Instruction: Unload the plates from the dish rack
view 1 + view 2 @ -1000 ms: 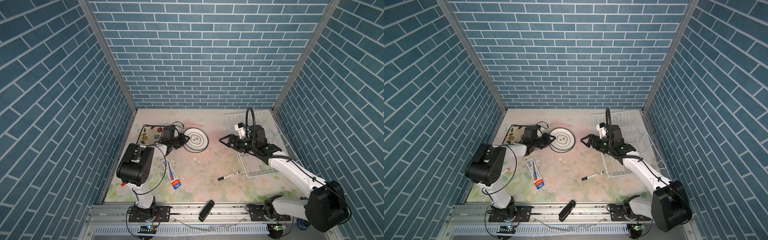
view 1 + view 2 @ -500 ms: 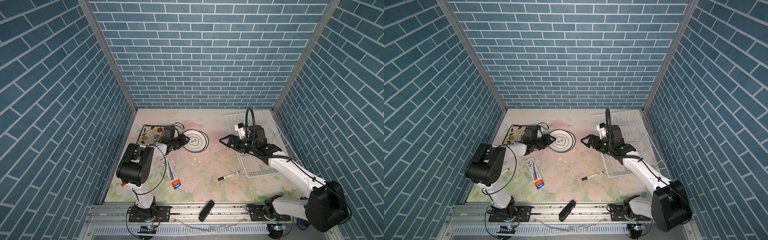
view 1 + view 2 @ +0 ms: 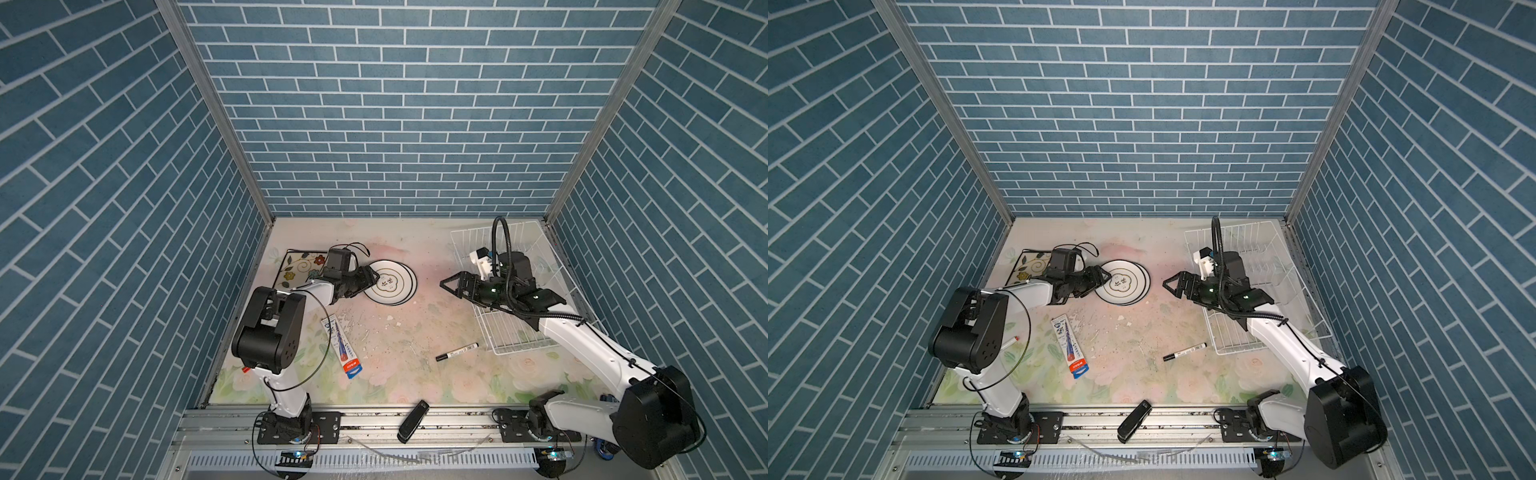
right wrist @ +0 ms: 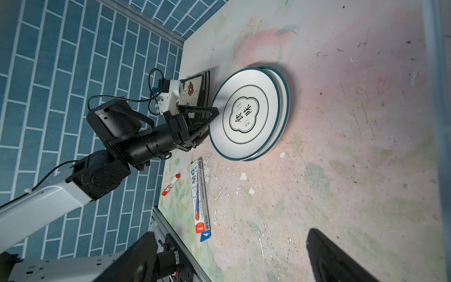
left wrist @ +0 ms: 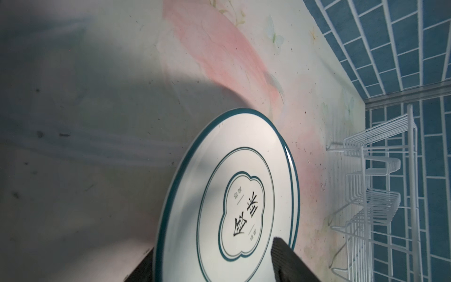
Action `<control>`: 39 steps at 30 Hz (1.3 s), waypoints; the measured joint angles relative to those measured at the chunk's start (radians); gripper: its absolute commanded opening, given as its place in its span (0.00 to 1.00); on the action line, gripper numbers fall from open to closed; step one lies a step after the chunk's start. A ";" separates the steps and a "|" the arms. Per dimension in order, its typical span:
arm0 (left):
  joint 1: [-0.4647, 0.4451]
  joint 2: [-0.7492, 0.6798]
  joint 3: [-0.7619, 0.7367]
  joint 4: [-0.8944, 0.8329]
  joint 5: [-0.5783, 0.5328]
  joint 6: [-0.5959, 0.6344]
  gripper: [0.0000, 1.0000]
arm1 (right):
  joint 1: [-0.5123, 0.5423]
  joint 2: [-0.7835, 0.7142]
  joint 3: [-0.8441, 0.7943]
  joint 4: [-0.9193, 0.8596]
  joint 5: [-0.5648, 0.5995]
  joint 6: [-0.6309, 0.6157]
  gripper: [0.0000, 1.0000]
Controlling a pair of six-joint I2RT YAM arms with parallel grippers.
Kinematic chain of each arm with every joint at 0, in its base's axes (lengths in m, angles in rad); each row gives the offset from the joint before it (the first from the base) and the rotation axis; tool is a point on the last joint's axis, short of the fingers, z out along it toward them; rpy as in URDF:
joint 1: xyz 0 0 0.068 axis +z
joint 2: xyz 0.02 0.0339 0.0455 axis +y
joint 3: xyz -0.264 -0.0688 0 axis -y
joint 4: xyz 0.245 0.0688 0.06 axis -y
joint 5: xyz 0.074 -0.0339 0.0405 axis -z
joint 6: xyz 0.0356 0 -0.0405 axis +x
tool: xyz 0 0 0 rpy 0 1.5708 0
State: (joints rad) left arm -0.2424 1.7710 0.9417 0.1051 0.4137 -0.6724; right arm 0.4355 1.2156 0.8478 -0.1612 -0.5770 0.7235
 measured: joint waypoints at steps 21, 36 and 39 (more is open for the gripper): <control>-0.030 0.013 0.135 -0.224 -0.055 0.105 0.78 | -0.033 -0.053 0.000 -0.019 -0.001 -0.018 0.97; -0.052 -0.041 0.134 -0.295 -0.163 0.159 0.91 | -0.080 -0.112 -0.012 -0.042 0.018 -0.019 0.98; -0.053 -0.131 0.107 -0.294 -0.200 0.188 1.00 | -0.093 -0.154 -0.035 -0.048 0.069 -0.023 0.99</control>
State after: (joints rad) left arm -0.2951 1.6402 1.0485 -0.1886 0.2138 -0.4843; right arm 0.3428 1.0615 0.8127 -0.2096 -0.5079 0.7002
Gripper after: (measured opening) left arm 0.974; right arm 0.985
